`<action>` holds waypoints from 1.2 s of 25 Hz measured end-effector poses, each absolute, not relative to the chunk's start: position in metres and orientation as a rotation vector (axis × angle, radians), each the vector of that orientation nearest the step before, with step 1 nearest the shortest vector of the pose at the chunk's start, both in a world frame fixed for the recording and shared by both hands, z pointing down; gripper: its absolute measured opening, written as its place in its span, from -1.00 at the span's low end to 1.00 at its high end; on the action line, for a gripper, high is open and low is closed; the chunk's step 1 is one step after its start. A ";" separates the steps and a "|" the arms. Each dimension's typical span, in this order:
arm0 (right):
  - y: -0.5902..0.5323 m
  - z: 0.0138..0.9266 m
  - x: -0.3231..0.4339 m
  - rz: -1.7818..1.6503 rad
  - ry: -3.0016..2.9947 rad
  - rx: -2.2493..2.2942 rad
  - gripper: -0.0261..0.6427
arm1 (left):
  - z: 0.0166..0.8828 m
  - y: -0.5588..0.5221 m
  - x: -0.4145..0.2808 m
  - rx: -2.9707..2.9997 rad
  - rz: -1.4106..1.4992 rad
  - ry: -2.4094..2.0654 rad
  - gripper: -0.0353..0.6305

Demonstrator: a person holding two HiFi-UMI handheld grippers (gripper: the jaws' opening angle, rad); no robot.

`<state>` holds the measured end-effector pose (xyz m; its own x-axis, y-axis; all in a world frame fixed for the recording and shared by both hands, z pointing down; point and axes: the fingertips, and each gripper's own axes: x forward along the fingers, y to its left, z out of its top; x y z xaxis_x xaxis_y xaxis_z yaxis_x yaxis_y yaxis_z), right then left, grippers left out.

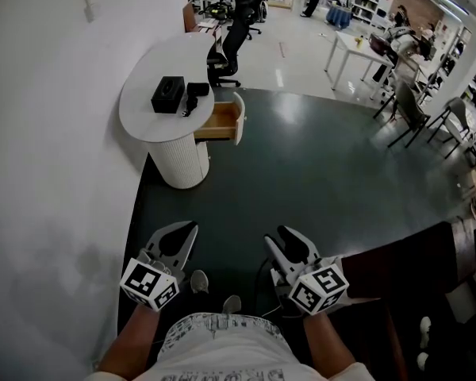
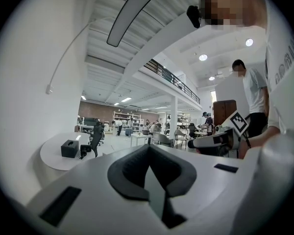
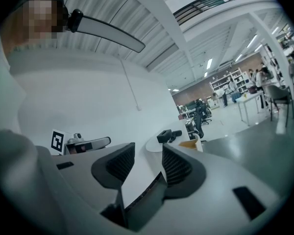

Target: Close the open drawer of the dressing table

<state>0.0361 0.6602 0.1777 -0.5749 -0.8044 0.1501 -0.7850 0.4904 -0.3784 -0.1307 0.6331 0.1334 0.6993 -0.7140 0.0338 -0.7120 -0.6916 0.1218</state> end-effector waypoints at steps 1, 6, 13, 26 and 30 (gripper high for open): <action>0.658 0.177 0.037 -0.640 2.672 -1.428 -0.38 | 0.133 0.631 -0.129 2.779 -0.027 -1.172 -0.85; 0.647 0.175 0.043 -0.641 2.680 -1.444 -0.38 | 0.133 0.619 -0.123 2.782 -0.030 -1.174 -0.85; 0.621 0.182 0.047 -0.653 2.667 -1.453 -0.39 | 0.140 0.592 -0.119 2.786 -0.036 -1.150 -0.85; 0.537 0.200 0.022 -0.701 2.651 -1.496 -0.40 | 0.158 0.501 -0.144 2.765 -0.034 -1.108 -0.85; 0.507 0.201 0.011 -0.706 2.649 -1.521 -0.41 | 0.161 0.469 -0.154 2.761 -0.040 -1.085 -0.85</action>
